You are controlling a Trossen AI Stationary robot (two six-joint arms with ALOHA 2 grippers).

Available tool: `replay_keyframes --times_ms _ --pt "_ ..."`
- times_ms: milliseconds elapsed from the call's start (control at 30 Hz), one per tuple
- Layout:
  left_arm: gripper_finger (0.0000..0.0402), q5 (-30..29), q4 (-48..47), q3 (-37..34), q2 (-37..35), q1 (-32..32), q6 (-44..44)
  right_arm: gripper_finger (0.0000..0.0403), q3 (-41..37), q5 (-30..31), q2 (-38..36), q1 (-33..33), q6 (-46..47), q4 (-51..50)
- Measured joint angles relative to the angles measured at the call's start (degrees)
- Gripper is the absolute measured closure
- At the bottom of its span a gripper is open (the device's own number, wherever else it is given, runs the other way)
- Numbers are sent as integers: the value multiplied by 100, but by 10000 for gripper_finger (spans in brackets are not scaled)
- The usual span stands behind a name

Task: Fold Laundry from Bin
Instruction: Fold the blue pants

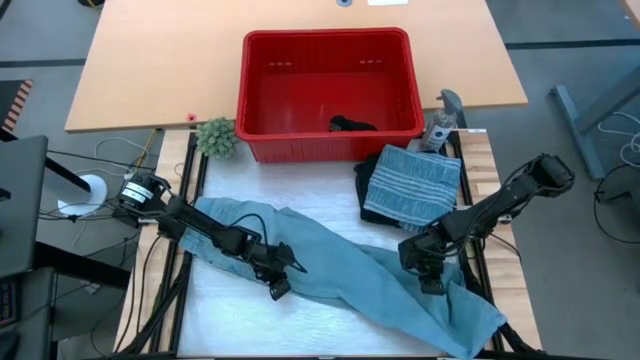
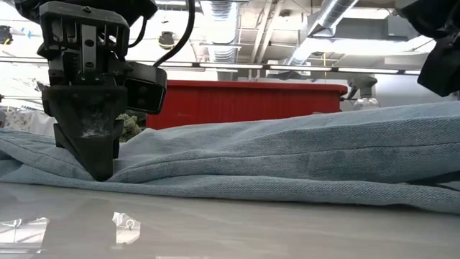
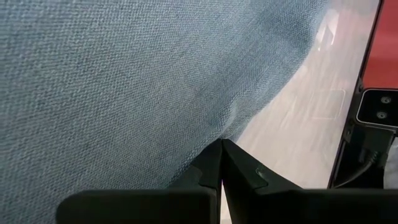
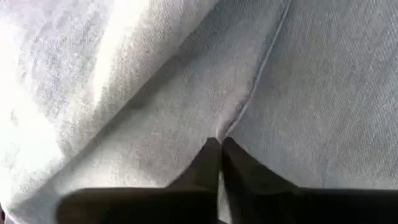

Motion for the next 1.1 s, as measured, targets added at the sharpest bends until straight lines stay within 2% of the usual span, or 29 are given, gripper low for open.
replay_keyframes --times_ms 233,433,567,867,967,1100 --pt "401 -65 0 0 0 -23 18 389 8 284 -32 1 472 -150" --pt "401 -190 -4 0 0 -121 105 389 8 1420 -504 -13 1047 -926" --pt "401 -269 -12 0 0 -185 107 389 8 1960 -1006 -5 1810 -1350" --pt "401 -406 -105 0 0 -317 168 389 655 2695 -1909 433 2645 -3182" --pt "401 -405 -107 0 0 -317 229 389 775 2689 -1985 530 2836 -3417" --pt "401 -401 -109 0 0 -317 259 389 841 2394 -1879 885 3386 -3781"
